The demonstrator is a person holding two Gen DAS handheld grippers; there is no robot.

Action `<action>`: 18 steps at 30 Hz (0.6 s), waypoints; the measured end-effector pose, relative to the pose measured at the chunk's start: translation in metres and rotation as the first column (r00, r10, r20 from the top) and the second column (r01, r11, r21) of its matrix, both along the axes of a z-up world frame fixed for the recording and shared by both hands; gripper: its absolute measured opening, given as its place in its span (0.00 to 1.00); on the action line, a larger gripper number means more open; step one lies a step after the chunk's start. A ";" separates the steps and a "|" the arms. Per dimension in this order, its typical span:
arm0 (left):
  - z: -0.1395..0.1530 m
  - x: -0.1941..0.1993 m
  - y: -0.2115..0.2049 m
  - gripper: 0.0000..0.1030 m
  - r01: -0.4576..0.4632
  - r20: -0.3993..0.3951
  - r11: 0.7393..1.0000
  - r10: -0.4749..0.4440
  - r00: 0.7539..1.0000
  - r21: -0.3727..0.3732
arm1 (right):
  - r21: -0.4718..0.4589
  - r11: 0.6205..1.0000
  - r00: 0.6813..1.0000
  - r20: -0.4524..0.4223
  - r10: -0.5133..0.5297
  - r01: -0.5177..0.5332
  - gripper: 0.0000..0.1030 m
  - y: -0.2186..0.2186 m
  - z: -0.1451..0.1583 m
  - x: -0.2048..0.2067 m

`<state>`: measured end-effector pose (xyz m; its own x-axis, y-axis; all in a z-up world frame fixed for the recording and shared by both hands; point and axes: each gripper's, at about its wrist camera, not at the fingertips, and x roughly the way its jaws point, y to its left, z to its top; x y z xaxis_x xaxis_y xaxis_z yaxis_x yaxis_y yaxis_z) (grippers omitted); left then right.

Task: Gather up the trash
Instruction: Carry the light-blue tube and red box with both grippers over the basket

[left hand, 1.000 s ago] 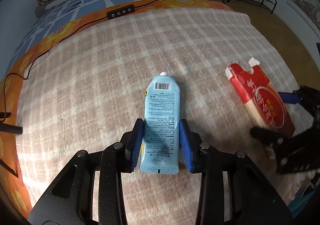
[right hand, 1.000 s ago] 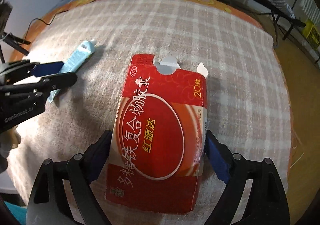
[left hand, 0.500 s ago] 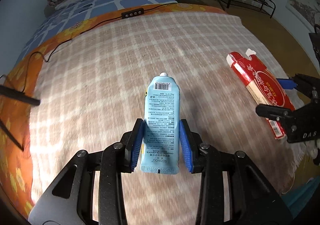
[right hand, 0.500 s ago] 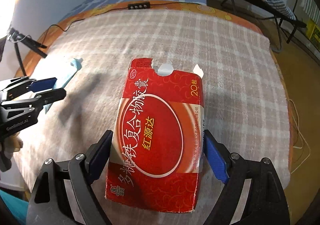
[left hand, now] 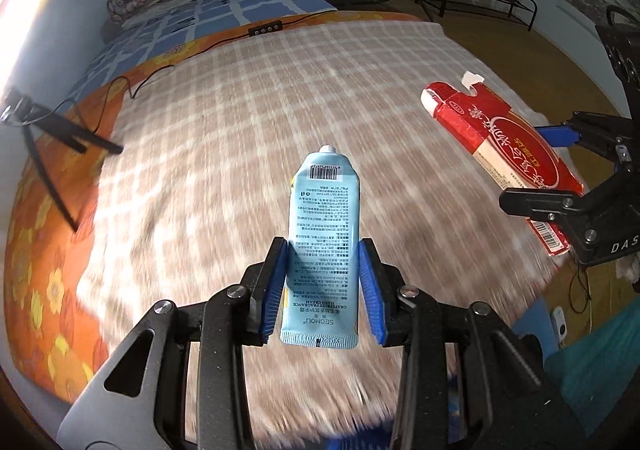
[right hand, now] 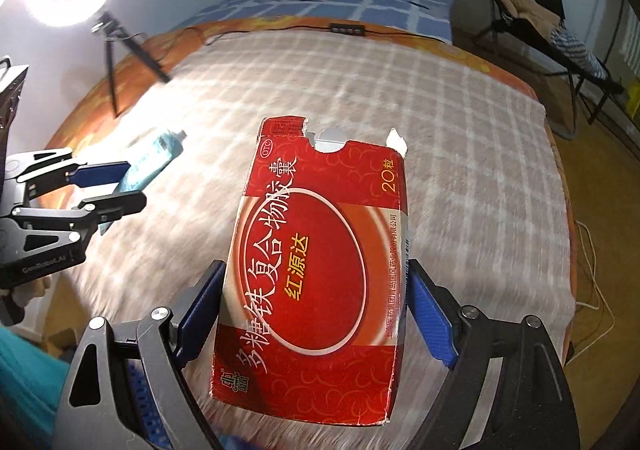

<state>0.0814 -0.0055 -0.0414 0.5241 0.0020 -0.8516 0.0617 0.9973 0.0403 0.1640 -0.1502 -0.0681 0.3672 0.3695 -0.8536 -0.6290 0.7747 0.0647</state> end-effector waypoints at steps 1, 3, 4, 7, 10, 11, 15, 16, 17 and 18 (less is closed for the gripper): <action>0.002 -0.008 -0.002 0.35 0.002 0.003 1.000 -0.002 1.000 0.004 | 0.004 1.000 1.000 0.000 0.008 -0.008 0.83 0.000 0.001 -0.006; 0.006 -0.025 -0.006 0.35 0.007 0.012 1.000 -0.007 1.000 0.012 | 0.011 1.000 1.000 0.003 0.025 -0.025 0.83 -0.001 0.004 -0.023; 0.007 -0.033 -0.007 0.35 0.009 0.015 1.000 -0.009 1.000 0.015 | 0.014 0.999 0.999 0.004 0.032 -0.032 0.83 -0.002 0.005 -0.030; 0.010 -0.058 -0.013 0.35 0.012 0.022 1.000 -0.012 1.000 0.011 | 0.024 0.998 0.998 0.003 0.062 -0.062 0.84 -0.006 0.008 -0.055; 0.012 -0.080 -0.017 0.35 0.014 0.028 1.000 -0.014 0.999 0.006 | 0.018 0.996 0.996 0.014 0.091 -0.091 0.84 -0.007 0.008 -0.078; 0.011 -0.086 -0.018 0.35 0.015 0.029 1.000 -0.015 0.999 0.005 | 0.013 0.995 0.995 0.021 0.102 -0.103 0.84 -0.007 0.008 -0.087; 0.007 -0.113 -0.025 0.35 0.022 0.024 1.000 -0.022 0.999 -0.010 | 0.007 0.991 0.990 0.029 0.136 -0.136 0.84 -0.009 0.005 -0.115; 0.005 -0.118 -0.026 0.35 0.023 0.021 1.000 -0.023 1.000 -0.013 | 0.007 0.989 0.989 0.026 0.145 -0.145 0.84 -0.010 0.003 -0.123; 0.004 -0.122 -0.028 0.35 0.024 0.020 1.000 -0.024 1.000 -0.015 | 0.008 0.988 0.988 0.024 0.153 -0.153 0.84 -0.011 0.002 -0.129; 0.001 -0.128 -0.029 0.35 0.025 0.016 1.000 -0.025 1.000 -0.017 | 0.008 0.987 0.987 0.020 0.163 -0.163 0.84 -0.011 0.000 -0.135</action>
<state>-0.0461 -0.0342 -0.0404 0.5374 -0.0263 -0.8429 0.0862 0.9960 0.0239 0.0288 -0.1613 -0.0682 0.3176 0.4336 -0.8433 -0.7478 0.6614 0.0584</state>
